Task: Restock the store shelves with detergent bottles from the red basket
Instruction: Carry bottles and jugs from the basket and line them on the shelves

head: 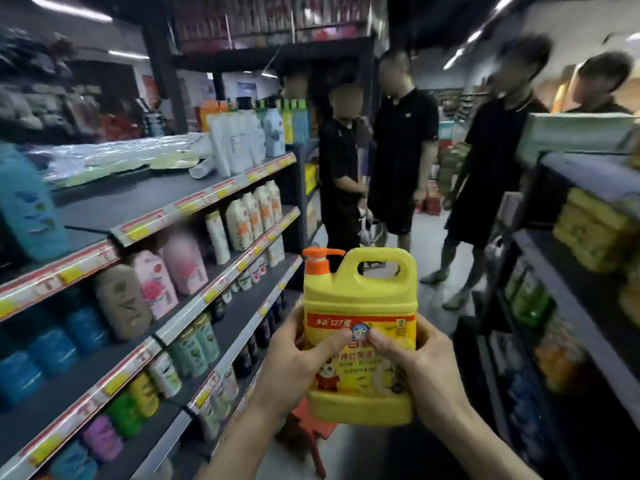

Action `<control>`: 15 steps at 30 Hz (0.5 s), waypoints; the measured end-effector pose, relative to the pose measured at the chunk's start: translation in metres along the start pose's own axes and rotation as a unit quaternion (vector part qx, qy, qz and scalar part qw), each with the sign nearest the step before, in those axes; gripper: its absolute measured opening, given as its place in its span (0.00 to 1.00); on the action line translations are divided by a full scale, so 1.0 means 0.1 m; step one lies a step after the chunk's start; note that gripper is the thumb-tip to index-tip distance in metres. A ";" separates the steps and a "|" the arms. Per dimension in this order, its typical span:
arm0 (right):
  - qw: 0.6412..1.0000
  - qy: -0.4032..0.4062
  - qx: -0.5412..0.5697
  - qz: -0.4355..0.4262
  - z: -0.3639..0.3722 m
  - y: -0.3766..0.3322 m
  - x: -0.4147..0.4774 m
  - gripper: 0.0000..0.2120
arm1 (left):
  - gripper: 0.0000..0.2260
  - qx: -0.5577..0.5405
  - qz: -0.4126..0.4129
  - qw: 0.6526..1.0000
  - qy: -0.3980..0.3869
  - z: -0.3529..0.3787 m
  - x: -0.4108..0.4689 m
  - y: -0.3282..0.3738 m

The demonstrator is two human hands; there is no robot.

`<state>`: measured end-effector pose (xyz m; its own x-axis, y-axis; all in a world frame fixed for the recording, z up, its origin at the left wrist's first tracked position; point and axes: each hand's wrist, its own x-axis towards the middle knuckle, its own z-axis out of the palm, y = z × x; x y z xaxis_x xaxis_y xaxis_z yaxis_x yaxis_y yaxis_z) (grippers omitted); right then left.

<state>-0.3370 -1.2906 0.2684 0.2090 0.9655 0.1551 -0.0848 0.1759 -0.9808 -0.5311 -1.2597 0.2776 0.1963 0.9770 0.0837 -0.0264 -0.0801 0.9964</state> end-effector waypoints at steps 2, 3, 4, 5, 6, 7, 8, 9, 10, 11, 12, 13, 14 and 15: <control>0.999 0.033 -0.001 -0.008 -0.08 -0.04 0.10 0.20 | 0.20 -0.009 0.006 0.999 -0.034 0.10 0.23 0.04; 0.999 0.049 -0.001 -0.011 -0.12 -0.06 0.16 0.20 | 0.19 -0.010 0.012 0.999 -0.050 0.14 0.35 0.06; 0.998 0.063 -0.004 -0.015 -0.15 -0.08 0.22 0.19 | 0.19 -0.007 0.019 0.998 -0.065 0.19 0.46 0.08; 0.997 0.075 -0.008 -0.021 -0.19 -0.10 0.29 0.19 | 0.19 -0.004 0.024 0.996 -0.080 0.22 0.57 0.10; 0.996 0.087 -0.012 -0.026 -0.21 -0.13 0.34 0.18 | 0.19 -0.002 0.027 0.995 -0.095 0.25 0.68 0.13; 0.994 0.100 -0.015 -0.032 -0.23 -0.16 0.40 0.18 | 0.20 -0.002 0.031 0.994 -0.109 0.28 0.80 0.15; 0.993 0.113 -0.021 -0.040 -0.24 -0.20 0.46 0.18 | 0.20 -0.003 0.038 0.992 -0.121 0.31 0.91 0.18; 0.991 0.124 -0.028 -0.046 -0.26 -0.24 0.52 0.18 | 0.21 -0.004 0.045 0.990 -0.133 0.34 1.02 0.21; 0.989 0.134 -0.035 -0.051 -0.27 -0.27 0.58 0.18 | 0.22 -0.004 0.051 0.988 -0.146 0.37 1.13 0.25; 0.987 0.142 -0.041 -0.056 -0.29 -0.31 0.64 0.17 | 0.22 -0.004 0.056 0.986 -0.159 0.40 1.24 0.28; 0.986 0.150 -0.047 -0.061 -0.31 -0.33 0.70 0.17 | 0.23 -0.003 0.059 0.983 -0.172 0.43 1.34 0.30; 0.984 0.157 -0.053 -0.066 -0.32 -0.35 0.75 0.18 | 0.22 -0.004 0.062 0.981 -0.183 0.46 1.43 0.32; 0.982 0.164 -0.060 -0.069 -0.33 -0.37 0.79 0.18 | 0.22 -0.007 0.064 0.979 -0.193 0.49 1.52 0.33; 0.980 0.173 -0.065 -0.072 -0.34 -0.38 0.82 0.19 | 0.21 -0.008 0.068 0.976 -0.205 0.53 1.61 0.34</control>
<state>-0.2830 -1.2244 0.3145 0.5288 0.8059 0.2662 0.0899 0.2587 -0.9618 -0.4487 -1.1151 0.3258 0.5649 0.7965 0.2156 -0.0941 -0.1974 0.9758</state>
